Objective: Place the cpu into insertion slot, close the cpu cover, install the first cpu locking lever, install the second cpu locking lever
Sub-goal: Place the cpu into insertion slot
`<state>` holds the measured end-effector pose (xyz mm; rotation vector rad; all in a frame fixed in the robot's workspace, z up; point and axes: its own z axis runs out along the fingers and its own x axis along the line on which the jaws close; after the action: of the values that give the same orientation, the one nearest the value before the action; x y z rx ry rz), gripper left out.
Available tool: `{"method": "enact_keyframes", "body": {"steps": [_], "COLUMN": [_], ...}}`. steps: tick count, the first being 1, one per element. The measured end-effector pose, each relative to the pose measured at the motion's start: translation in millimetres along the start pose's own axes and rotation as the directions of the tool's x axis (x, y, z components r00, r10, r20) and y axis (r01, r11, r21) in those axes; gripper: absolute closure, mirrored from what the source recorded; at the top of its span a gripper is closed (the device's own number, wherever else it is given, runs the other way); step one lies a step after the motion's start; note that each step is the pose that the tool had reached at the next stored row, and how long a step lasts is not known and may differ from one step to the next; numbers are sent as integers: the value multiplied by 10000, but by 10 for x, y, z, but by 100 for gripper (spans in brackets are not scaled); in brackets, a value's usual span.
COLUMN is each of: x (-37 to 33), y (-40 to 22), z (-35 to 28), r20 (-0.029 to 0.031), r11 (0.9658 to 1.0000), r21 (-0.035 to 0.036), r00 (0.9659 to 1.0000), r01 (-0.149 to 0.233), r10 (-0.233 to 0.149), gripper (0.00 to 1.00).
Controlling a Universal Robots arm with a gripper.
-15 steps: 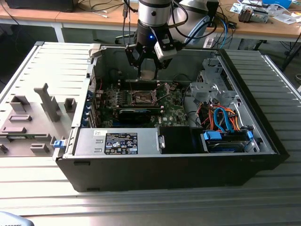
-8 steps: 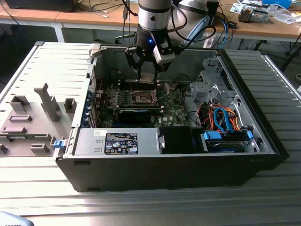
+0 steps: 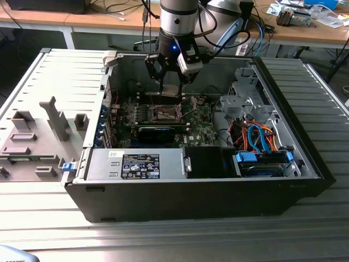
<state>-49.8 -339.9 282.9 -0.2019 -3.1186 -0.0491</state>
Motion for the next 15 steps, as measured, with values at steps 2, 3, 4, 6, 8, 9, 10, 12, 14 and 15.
{"method": "enact_keyframes", "body": {"steps": [2,3,4,6,8,9,10,12,14,15], "x": [0,0,0,0,0,0,0,0,0,0], "y": [0,0,0,0,0,0,0,0,0,0], "z": [2,2,3,5,6,7,7,8,8,9], "r20": [1,1,1,6,10,13,14,17,20,21], "r11": [10000,10000,10000,9999,9997,9996,9994,9991,9988,9987], "r21": [-1,1,1,7,17,21,25,28,28,27], "r00": [10000,10000,10000,9999,9997,9996,9994,9991,9988,9987], "r01": [0,-5,-28,-133,-236,-293,-337,-422,-486,-511], "r10": [0,5,28,133,236,293,337,422,486,511], "gripper": [45,45,45,45,45,45,45,45,45,45]}}
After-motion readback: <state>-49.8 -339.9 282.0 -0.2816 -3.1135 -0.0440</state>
